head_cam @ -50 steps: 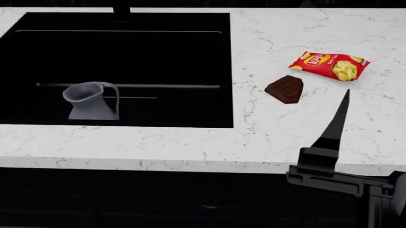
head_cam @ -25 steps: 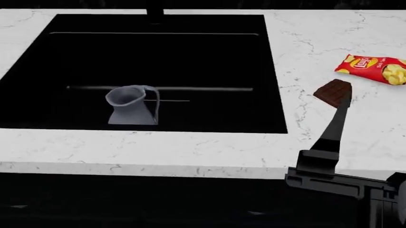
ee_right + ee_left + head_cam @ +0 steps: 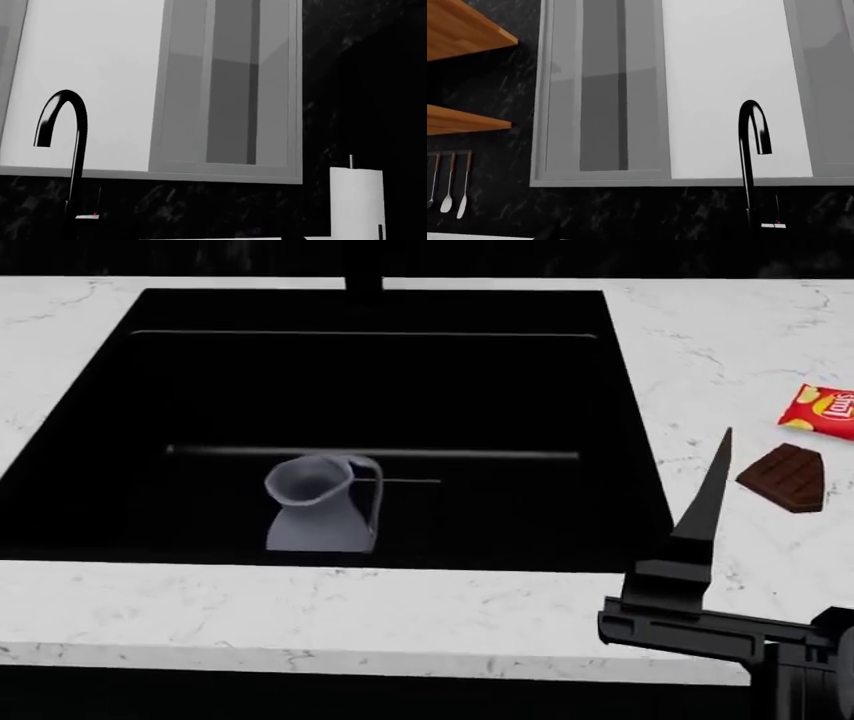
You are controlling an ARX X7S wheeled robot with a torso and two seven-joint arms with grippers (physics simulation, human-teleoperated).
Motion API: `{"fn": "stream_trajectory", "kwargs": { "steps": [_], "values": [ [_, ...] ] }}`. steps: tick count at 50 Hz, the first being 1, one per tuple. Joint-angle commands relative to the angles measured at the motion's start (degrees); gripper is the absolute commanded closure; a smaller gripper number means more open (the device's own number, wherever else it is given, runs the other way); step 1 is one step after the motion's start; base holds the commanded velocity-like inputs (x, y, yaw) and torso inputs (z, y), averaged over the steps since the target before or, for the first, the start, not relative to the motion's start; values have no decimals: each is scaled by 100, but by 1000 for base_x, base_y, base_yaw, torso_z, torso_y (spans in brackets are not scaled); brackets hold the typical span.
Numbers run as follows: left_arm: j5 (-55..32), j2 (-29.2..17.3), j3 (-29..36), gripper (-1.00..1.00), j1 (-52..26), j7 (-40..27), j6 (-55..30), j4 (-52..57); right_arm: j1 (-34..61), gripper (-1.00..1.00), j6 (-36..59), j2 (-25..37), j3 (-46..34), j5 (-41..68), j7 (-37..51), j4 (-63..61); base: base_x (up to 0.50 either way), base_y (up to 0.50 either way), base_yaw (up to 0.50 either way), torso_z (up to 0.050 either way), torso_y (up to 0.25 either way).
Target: Turn the sink spout to the right.
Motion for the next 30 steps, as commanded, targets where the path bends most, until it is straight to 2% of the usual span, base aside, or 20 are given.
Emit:
{"fn": "stream_trajectory", "kwargs": {
  "steps": [1,30],
  "values": [
    [1,-26,42,-100,25,-31,67,-68,-102,-100,-161,-11,-59,-39,5,100,289,62,0,0,0],
    [-53,-98,117,-100,20,-95,79,-94,-242,-100,-316,13,-51,15,30,179,253,162,0,0,0]
  ]
}}
